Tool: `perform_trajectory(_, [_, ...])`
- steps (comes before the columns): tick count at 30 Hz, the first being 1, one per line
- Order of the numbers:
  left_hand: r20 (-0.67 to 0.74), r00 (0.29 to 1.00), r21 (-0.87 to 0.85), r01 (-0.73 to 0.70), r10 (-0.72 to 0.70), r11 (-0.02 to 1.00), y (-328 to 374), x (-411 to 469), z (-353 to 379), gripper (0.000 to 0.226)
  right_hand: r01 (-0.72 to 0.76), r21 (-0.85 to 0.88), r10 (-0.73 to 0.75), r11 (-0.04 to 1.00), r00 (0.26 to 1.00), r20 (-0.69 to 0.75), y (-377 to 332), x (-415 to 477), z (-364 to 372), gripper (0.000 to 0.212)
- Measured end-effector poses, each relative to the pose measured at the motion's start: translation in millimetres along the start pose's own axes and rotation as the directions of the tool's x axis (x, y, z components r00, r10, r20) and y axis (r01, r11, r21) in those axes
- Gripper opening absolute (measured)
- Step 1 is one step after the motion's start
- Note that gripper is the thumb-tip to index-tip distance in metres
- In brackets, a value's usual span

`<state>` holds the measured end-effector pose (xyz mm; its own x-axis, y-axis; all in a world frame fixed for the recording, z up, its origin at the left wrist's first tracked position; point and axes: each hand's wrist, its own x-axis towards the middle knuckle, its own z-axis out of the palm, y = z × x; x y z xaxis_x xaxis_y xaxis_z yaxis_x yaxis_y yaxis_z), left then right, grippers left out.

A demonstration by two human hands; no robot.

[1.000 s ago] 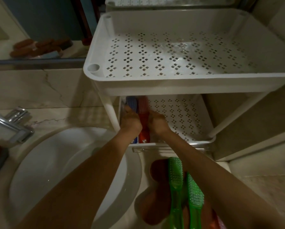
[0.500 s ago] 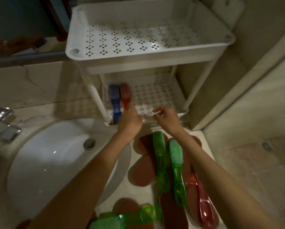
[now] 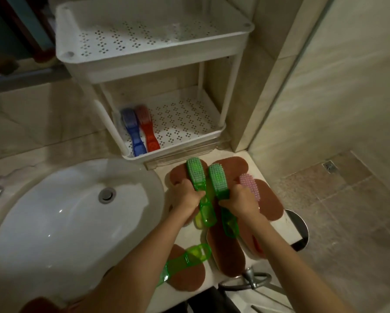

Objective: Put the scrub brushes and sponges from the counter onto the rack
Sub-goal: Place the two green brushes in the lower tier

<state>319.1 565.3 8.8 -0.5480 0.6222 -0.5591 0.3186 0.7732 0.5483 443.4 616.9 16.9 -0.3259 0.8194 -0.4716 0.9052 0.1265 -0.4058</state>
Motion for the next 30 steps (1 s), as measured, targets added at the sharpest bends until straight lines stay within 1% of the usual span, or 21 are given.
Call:
perform_trajectory(2, [-0.038, 0.999, 0.032, -0.003, 0.004, 0.999, 2, 0, 5, 0.046, -0.013, 0.050, 0.014, 0.999, 1.000, -0.019, 0, 2, 5, 0.030])
perform_trajectory(4, [-0.055, 0.998, 0.011, 0.006, -0.006, 1.000, 4, 2, 9, 0.047, -0.025, 0.079, 0.026, 0.997, 1.000, -0.015, 1, 7, 8, 0.032])
perform_trajectory(7, [-0.051, 0.999, -0.044, -0.002, 0.000, 0.999, 6, 4, 13, 0.038, -0.026, 0.084, 0.025, 0.996, 1.000, 0.009, 1, 11, 9, 0.027])
perform_trajectory(10, [-0.089, 0.996, -0.146, 0.008, -0.021, 0.989, 4, 9, 13, 0.029, -0.001, 0.124, 0.005, 0.992, 1.000, -0.026, 3, 12, 6, 0.025])
perform_trajectory(14, [-0.115, 0.992, -0.286, -0.079, 0.048, 0.955, 6, 1, -7, 0.008, 0.054, 0.195, -0.036, 0.979, 0.995, -0.097, -5, 8, -12, 0.019])
perform_trajectory(16, [-0.138, 0.988, -0.329, -0.106, 0.064, 0.938, 11, -1, -25, 0.027, 0.080, 0.208, -0.054, 0.975, 0.990, -0.126, -18, 7, -24, 0.016])
perform_trajectory(17, [-0.136, 0.988, -0.349, -0.122, 0.079, 0.929, 14, 0, -34, 0.032, 0.103, 0.222, -0.073, 0.970, 0.988, -0.138, -27, 8, -30, 0.016])
perform_trajectory(19, [-0.143, 0.985, -0.356, -0.142, 0.096, 0.924, 22, 8, -49, 0.034, 0.148, 0.253, -0.109, 0.956, 0.980, -0.164, -44, 16, -38, 0.016])
perform_trajectory(21, [-0.175, 0.981, -0.348, -0.138, 0.080, 0.927, 28, 23, -67, 0.036, 0.178, 0.271, -0.130, 0.946, 0.974, -0.185, -62, 29, -44, 0.017])
perform_trajectory(23, [-0.229, 0.972, -0.336, -0.124, 0.047, 0.934, 33, 42, -85, 0.039, 0.193, 0.286, -0.148, 0.939, 0.974, -0.172, -79, 49, -48, 0.017])
perform_trajectory(26, [-0.279, 0.960, -0.331, -0.095, -0.001, 0.939, 36, 73, -108, 0.040, 0.184, 0.309, -0.163, 0.933, 0.982, -0.093, -108, 85, -54, 0.016])
perform_trajectory(28, [-0.256, 0.966, -0.364, -0.052, -0.047, 0.930, 35, 95, -117, 0.033, 0.190, 0.284, -0.178, 0.940, 0.982, -0.067, -126, 107, -55, 0.012])
perform_trajectory(30, [-0.198, 0.976, -0.417, -0.004, -0.086, 0.909, 36, 114, -123, 0.018, 0.197, 0.233, -0.192, 0.952, 0.980, -0.044, -139, 130, -55, 0.012])
